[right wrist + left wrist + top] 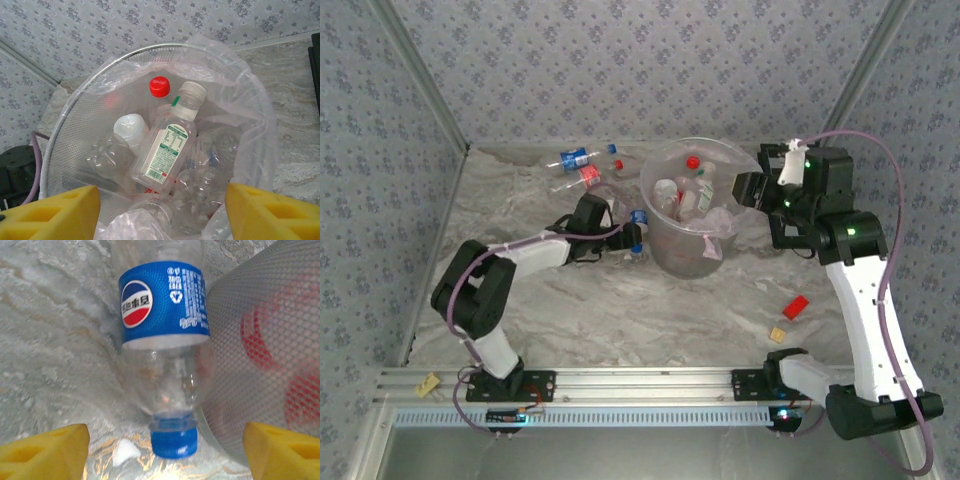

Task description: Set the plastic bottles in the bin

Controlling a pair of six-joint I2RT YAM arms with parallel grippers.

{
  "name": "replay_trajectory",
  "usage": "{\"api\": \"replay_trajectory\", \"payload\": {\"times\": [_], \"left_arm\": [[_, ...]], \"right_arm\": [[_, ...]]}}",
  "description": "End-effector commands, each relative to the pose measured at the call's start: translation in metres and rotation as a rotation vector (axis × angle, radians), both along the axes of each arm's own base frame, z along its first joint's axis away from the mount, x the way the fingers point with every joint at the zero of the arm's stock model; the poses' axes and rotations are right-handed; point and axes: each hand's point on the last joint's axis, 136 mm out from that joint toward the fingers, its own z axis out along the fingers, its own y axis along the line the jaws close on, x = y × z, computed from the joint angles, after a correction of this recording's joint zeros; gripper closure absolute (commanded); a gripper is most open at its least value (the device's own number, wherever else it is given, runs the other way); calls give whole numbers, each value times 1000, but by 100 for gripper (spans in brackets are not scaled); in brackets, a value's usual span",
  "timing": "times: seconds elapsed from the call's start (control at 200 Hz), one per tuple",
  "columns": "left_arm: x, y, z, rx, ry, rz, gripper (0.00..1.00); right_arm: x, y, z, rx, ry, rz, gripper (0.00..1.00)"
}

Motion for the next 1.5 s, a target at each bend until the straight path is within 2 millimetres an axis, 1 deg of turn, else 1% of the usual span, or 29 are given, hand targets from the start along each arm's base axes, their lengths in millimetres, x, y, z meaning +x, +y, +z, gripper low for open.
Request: {"api": "replay_trajectory", "payload": {"times": [0.0,0.135,0.32,0.49,0.615,0.68,0.805,0.915,0.99,1.04,1.114,1.204,1.274,1.344,1.354,1.364,1.429,1.434,1.454,1.499], "left_arm": [[17,-11,7,-51,-14,4,24],[26,-20,-3,-70,2,9,28],[33,-19,-22,-60,33,38,35],[34,-21,-24,-76,41,46,43],[31,-17,-21,-67,33,46,51],[31,-13,-16,-60,17,54,53],[30,-1,1,-57,-31,79,54],[25,13,24,-36,-89,96,54],[18,24,46,-16,-139,105,55],[13,32,64,-7,-183,109,56],[2,45,86,5,-243,116,60],[-15,56,111,-16,-325,103,63],[-29,64,131,-41,-396,95,65],[-45,73,145,-53,-452,93,65],[-47,75,147,-54,-459,92,66],[-49,76,149,-57,-466,92,66],[-63,81,161,-68,-517,73,67],[-64,82,162,-68,-521,71,67],[-68,83,165,-70,-535,65,67],[-76,85,172,-77,-567,46,67]], "right_arm": [[-7,-2,-3,14,17,4,32],[-11,-4,-4,21,18,2,31],[-16,-8,0,19,14,-5,30],[-17,-10,-4,22,23,-11,29],[-17,-11,-4,30,21,-13,29],[-15,-10,-2,34,16,-14,30],[-14,-8,4,47,-4,-3,29],[-16,-4,8,67,-13,19,30],[-15,1,14,90,-29,43,30],[-13,7,19,113,-39,68,31],[-9,20,30,161,-57,126,33],[-4,47,47,202,-81,222,34],[-2,75,57,193,-96,300,34],[-1,108,65,176,-104,388,32],[0,110,65,174,-104,394,32],[1,113,69,173,-111,400,31],[4,145,71,163,-100,481,26],[5,150,71,162,-96,492,25],[4,156,72,162,-94,507,24],[7,178,68,154,-66,556,18]]}}
